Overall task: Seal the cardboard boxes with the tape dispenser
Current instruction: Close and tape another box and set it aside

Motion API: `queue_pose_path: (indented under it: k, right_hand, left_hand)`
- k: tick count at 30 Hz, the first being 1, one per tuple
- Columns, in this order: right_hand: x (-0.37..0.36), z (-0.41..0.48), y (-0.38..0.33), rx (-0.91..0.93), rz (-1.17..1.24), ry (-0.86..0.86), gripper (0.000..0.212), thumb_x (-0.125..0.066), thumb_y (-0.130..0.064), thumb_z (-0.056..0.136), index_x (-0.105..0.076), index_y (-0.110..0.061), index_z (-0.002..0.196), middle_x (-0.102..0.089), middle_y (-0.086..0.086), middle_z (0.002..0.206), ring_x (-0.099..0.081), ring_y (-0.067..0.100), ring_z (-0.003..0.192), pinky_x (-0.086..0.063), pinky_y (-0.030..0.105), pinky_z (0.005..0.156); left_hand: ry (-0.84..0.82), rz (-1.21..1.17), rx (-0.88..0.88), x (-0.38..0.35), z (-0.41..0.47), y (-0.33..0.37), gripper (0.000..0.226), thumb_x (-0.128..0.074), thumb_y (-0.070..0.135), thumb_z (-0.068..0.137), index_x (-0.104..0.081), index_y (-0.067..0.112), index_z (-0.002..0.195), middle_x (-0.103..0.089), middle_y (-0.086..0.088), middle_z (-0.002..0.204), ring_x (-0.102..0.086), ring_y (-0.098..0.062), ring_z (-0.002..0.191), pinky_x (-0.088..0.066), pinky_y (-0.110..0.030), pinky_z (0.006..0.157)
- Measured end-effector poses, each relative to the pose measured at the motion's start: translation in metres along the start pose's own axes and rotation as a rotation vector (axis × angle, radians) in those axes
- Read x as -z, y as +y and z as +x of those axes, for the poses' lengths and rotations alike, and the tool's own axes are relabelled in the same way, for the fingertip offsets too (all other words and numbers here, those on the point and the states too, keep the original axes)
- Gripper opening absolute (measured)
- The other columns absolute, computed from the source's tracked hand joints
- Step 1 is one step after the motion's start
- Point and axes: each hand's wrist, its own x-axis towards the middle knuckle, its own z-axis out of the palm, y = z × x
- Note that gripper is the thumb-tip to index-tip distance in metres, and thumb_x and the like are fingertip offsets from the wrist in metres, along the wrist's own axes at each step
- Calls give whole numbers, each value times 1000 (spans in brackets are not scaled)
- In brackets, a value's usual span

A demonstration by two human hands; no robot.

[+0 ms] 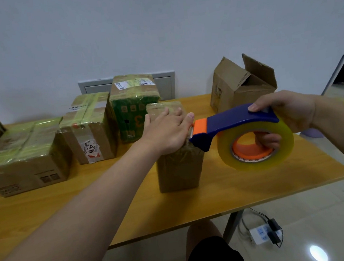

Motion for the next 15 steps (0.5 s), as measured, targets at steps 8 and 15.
queue_pose_path:
  k: [8,15]
  right_hand:
    - [6,-4,17,46,72,-16,54,-75,-48,79,-75,-3,109,-65,14,61,-63,22,52,-56,37,61]
    - [14,-21,5,-16,6,53,48,-82,-50,70,-80,-10,97,-62,12,54,-57,20,44,-52,32,51]
  left_hand:
    - [-11,7,-11,2,-4,0,86,-8,87,82,-39,50,154,-18,12,172,-6,-21,161,0,-69,123]
    - [-2,64,5,0,-3,4,99,-8,93,72,-35,49,157,-15,12,173,-6,-22,161,-1,-69,123]
